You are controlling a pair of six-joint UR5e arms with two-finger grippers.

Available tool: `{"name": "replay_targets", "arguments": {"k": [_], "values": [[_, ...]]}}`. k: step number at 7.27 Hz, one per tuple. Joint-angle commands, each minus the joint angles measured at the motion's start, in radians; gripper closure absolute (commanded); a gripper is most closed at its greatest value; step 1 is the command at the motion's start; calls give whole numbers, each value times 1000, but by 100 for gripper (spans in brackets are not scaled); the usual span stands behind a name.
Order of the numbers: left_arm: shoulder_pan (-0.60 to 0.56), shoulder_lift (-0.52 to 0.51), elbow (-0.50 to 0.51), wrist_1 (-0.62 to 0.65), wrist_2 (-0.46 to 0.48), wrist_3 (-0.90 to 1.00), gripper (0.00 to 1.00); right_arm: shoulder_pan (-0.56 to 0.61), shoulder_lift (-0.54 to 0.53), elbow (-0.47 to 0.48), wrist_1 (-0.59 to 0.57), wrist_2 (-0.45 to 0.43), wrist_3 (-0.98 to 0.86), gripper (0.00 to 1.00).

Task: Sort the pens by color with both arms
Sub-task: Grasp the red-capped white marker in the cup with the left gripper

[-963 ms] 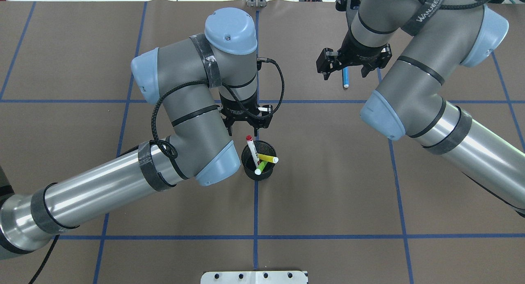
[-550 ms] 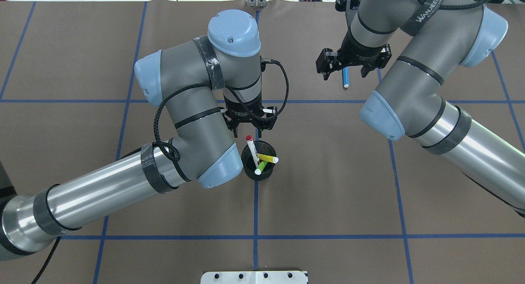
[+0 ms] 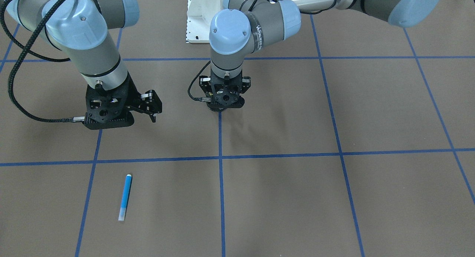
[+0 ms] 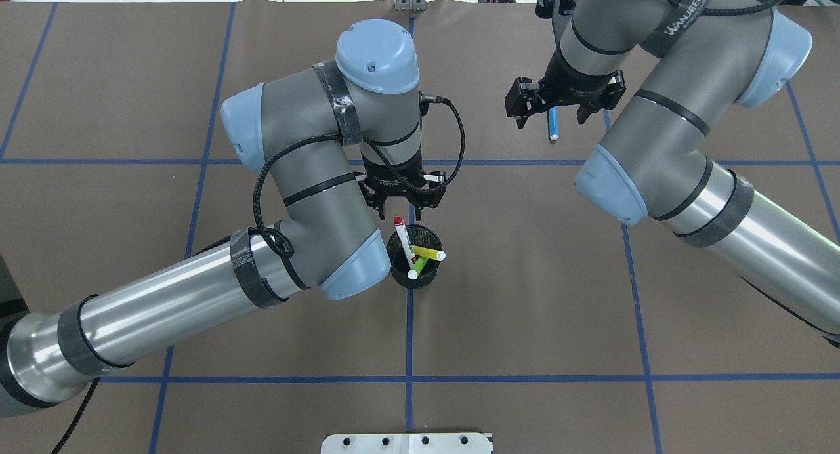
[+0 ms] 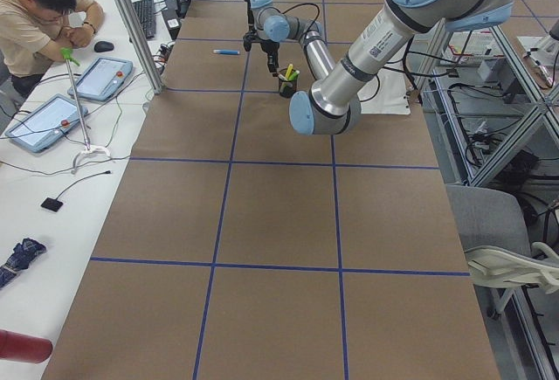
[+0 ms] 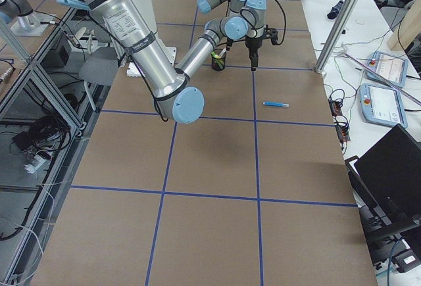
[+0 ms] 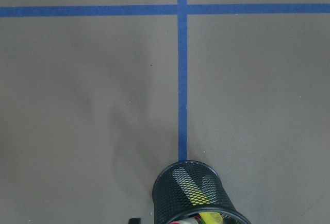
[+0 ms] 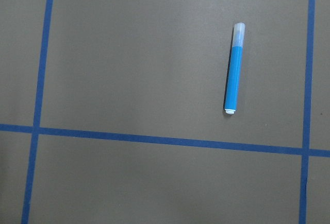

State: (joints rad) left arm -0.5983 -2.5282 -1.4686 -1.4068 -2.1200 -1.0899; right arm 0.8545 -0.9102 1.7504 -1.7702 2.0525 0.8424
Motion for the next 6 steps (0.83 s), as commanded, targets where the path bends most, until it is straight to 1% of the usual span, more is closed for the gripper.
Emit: {"name": "replay_targets", "arguments": {"k": [1, 2, 4, 6], "values": [[2, 2, 23, -23, 0, 2, 43, 0, 1, 1, 0, 0, 0, 1], [2, 2, 24, -23, -2, 2, 44, 0, 1, 1, 0, 0, 0, 1], [2, 0, 22, -23, -2, 2, 58, 0, 2, 1, 0, 0, 1, 1], [2, 2, 21, -23, -2, 2, 66, 0, 1, 1, 0, 2, 1, 1]]}}
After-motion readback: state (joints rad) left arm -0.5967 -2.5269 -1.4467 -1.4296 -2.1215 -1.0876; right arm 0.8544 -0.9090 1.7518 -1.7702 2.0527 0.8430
